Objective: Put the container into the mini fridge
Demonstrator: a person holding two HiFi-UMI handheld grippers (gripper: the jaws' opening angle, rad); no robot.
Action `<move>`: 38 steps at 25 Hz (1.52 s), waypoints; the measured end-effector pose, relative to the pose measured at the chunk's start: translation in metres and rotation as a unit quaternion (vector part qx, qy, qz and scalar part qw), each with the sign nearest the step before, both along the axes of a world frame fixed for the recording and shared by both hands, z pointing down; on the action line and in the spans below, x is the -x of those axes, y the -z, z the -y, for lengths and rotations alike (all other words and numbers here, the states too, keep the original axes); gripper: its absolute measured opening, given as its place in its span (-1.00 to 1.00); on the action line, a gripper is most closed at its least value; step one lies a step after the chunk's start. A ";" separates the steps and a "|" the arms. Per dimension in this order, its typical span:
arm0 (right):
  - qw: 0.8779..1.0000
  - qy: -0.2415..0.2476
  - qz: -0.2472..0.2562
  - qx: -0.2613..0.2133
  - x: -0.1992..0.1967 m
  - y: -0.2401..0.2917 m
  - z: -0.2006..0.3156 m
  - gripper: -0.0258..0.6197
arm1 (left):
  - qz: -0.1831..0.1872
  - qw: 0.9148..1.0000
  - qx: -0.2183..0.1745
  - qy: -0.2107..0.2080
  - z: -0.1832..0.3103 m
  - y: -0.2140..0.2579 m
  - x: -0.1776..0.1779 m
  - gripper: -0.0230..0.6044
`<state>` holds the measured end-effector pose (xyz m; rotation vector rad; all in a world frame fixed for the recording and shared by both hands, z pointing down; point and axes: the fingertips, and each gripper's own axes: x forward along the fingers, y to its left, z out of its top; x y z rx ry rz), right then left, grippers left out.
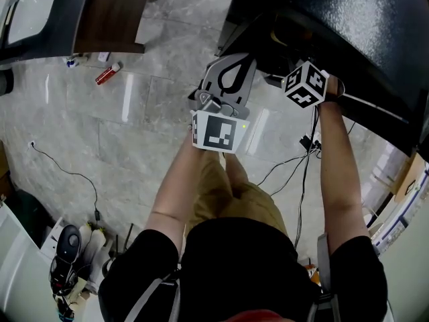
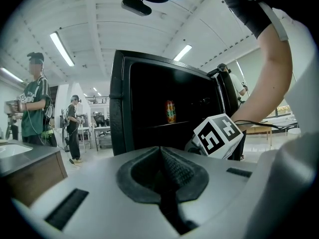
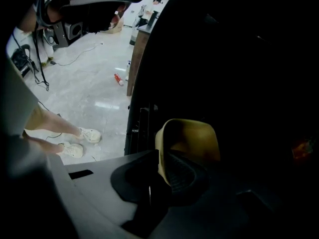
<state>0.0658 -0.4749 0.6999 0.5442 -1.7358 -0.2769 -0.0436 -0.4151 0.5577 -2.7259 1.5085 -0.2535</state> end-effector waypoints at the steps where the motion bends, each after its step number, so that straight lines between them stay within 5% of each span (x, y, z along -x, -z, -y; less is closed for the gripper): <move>1: 1.000 0.000 0.001 0.005 0.001 -0.002 -0.001 -0.79 | -0.001 1.000 0.001 0.001 0.001 0.000 0.001 -0.85; 24: 1.000 -0.003 0.019 -0.004 0.001 0.007 -0.003 -0.79 | 0.032 0.999 0.003 -0.012 0.010 0.000 0.007 -0.85; 38: 0.996 -0.043 0.078 -0.024 0.014 0.086 -0.037 -0.79 | 0.043 0.998 0.011 -0.037 -0.007 0.055 0.000 -0.85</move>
